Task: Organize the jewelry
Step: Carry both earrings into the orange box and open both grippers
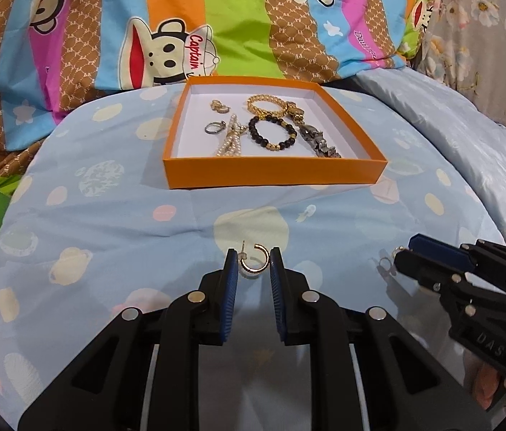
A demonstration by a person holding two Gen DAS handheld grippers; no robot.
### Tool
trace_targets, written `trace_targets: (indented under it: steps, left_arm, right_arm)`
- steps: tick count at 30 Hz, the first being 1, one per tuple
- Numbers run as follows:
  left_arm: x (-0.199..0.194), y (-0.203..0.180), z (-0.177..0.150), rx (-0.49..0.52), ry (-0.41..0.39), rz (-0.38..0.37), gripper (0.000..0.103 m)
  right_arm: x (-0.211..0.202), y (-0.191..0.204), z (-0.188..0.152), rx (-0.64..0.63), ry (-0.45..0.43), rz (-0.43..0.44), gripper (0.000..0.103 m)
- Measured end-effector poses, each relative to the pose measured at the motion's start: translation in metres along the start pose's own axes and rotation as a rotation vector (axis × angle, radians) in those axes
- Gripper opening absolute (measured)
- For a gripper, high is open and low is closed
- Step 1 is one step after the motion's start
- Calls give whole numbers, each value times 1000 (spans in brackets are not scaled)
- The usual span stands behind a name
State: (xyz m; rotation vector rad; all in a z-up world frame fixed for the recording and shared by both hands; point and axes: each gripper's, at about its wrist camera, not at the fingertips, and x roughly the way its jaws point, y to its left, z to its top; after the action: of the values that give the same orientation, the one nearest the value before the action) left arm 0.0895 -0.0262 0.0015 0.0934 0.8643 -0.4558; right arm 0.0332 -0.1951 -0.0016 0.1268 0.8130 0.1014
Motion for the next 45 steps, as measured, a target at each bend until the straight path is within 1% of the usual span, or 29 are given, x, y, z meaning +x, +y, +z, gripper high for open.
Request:
trace_targets:
  steps: [3,5,8,11,15,18,22,25,28,32,37,45]
  left_arm:
    - [-13,9,3,-8,-15,1,17]
    - [-21,14,13,1,-26,13,17]
    - [-29,19,36,7,-59,24,17]
    - [-33,19,69,20,-106,29,17]
    - [-23,13,113,37,-150,38,17]
    - [-4,11,138,36,-154,32,17]
    - [28,14,157,20,-140,38,17]
    - [58,18,166,6,-109,45,17]
    - [83,21,167,0,-85,58,17]
    - [105,26,165,-9,-59,65,17]
    - [119,27,161,-5,-41,76,18]
    - [123,25,159,3,-40,79,18]
  right_arm:
    - [-14,-2,10,1,-26,23,21]
    - [-22,-3,24,-14,-42,22,21]
    - [-32,-4,51,-31,-81,16,21]
    - [-35,-4,83,-45,-125,6,21]
    - [-23,-8,121,-35,-162,5,21]
    - [-2,-16,147,-11,-169,16,21]
    - [33,-26,166,19,-144,22,21]
    - [64,-32,173,33,-114,8,21]
    - [89,-37,172,40,-85,-8,21]
    - [111,-45,169,47,-56,-24,21]
    - [121,-53,166,63,-42,-28,22]
    - [127,-52,163,52,-31,-31,22]
